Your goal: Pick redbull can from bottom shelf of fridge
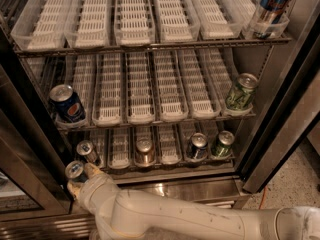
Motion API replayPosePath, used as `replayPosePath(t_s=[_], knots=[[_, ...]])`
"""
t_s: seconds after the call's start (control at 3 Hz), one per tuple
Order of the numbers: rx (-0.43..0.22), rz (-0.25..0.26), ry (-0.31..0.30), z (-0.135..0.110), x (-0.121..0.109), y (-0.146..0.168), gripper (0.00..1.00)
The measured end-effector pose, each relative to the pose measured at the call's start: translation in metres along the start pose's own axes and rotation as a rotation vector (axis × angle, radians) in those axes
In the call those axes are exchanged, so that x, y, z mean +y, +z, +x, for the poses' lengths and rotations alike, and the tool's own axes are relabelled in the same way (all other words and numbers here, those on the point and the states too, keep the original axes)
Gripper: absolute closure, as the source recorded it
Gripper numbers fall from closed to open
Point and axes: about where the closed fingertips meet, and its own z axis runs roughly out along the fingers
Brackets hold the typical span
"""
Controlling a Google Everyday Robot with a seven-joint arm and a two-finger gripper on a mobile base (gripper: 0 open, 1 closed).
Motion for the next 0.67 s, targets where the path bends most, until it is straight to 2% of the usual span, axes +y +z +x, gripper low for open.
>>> replayPosePath(t_s=[0.33, 0.67], knots=[[0.0, 0.003, 0.001, 0.001, -0.002, 0.0, 1.0], [0.014, 0.029, 0.036, 0.014, -0.001, -0.009, 1.0]])
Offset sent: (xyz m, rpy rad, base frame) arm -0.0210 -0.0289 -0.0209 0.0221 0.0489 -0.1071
